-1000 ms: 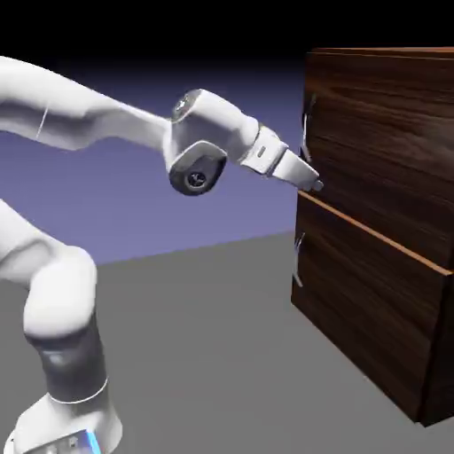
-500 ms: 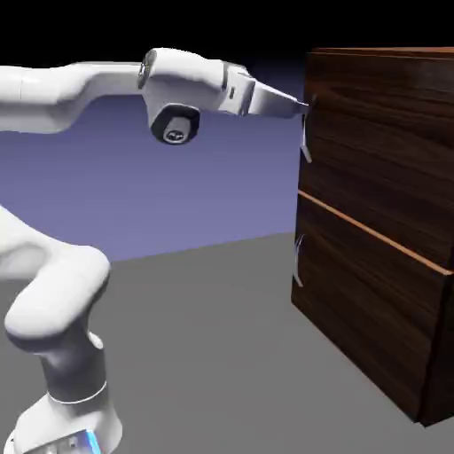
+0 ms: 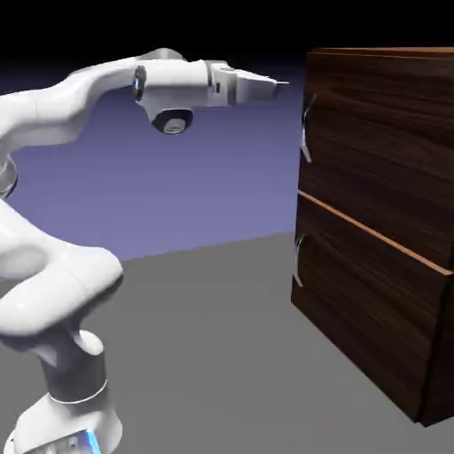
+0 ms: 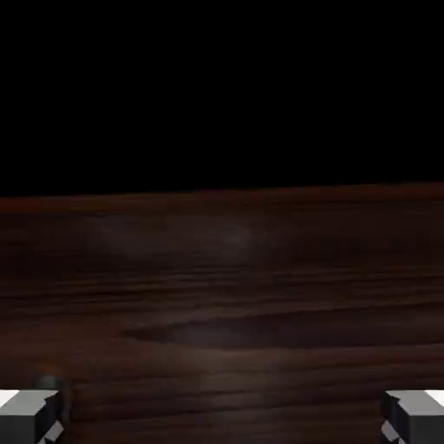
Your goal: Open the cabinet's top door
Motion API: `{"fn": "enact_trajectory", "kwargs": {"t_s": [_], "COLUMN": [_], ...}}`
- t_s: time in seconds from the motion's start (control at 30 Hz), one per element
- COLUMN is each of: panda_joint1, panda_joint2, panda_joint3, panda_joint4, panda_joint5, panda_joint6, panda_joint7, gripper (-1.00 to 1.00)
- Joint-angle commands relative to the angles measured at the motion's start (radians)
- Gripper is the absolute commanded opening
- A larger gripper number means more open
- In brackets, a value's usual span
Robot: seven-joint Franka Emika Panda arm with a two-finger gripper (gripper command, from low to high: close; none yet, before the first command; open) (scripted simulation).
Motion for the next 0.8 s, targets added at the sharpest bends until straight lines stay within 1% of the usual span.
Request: {"fn": "enact_trajectory", "kwargs": {"t_s": [0.0, 0.37, 0.43, 0.6, 0.63, 0.67, 0.77], "panda_joint1": [-0.022, -0.264, -0.275, -0.439, -0.439, -0.439, -0.355], "panda_joint2": [-0.012, -0.147, -0.153, -0.15, -0.15, -0.15, -0.181], "panda_joint3": [0.024, 0.289, 0.301, 0.354, 0.354, 0.354, 0.295], "panda_joint4": [0.013, 0.161, 0.168, 0.307, 0.307, 0.307, 0.198], "panda_joint5": [0.044, 0.522, 0.543, 0.554, 0.554, 0.554, 0.603], "panda_joint6": [-0.001, -0.01, -0.011, -0.031, -0.031, -0.031, -0.121], "panda_joint7": [-0.021, -0.257, -0.268, -0.248, -0.248, -0.248, -0.298], "gripper": [0.0, 0.0, 0.0, 0.0, -1.0, -1.0, -1.0]}}
